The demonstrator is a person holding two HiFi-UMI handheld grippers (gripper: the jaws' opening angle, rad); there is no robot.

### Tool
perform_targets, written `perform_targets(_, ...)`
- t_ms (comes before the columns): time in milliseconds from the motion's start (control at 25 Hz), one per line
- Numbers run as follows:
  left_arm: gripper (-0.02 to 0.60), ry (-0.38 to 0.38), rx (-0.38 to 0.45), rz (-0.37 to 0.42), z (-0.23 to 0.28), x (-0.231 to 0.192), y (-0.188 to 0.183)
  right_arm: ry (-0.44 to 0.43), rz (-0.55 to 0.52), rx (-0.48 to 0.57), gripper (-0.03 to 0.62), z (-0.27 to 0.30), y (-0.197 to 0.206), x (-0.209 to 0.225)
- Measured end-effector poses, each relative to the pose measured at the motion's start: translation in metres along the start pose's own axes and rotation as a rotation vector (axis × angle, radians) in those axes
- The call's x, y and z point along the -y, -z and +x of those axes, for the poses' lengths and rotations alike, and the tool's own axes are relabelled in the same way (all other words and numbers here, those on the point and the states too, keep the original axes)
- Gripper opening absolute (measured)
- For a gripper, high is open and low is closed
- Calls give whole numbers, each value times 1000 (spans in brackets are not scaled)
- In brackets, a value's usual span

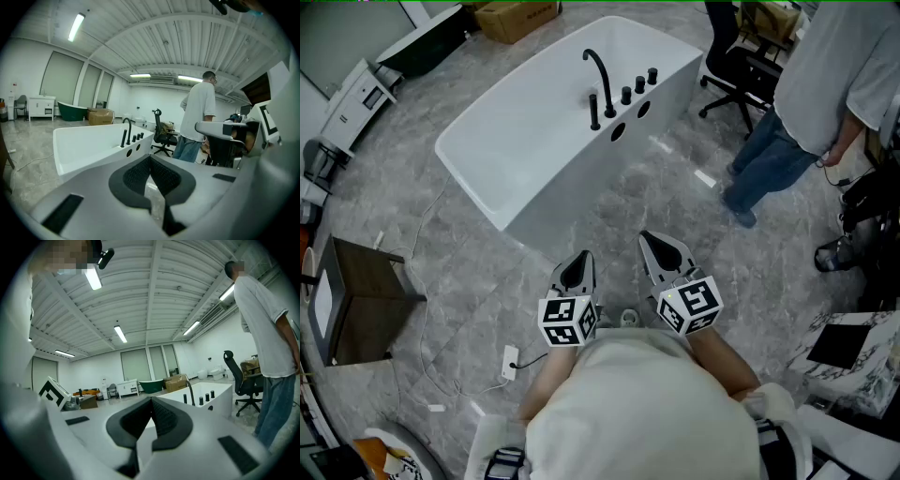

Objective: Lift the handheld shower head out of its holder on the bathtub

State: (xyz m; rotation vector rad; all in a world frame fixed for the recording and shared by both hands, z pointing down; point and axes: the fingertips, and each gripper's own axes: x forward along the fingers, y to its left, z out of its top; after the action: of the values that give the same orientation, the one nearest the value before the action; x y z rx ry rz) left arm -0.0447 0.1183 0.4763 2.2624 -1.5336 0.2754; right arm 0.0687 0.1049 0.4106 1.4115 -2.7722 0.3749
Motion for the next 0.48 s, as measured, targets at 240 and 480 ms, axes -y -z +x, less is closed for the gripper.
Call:
perform_targets(240, 20, 24, 2, 2, -24, -1, 4, 15, -2, 4, 20, -15, 3, -20)
perform_targets(480, 21, 42, -2, 6, -31, 1, 5, 8, 10, -15, 20, -18, 10, -32)
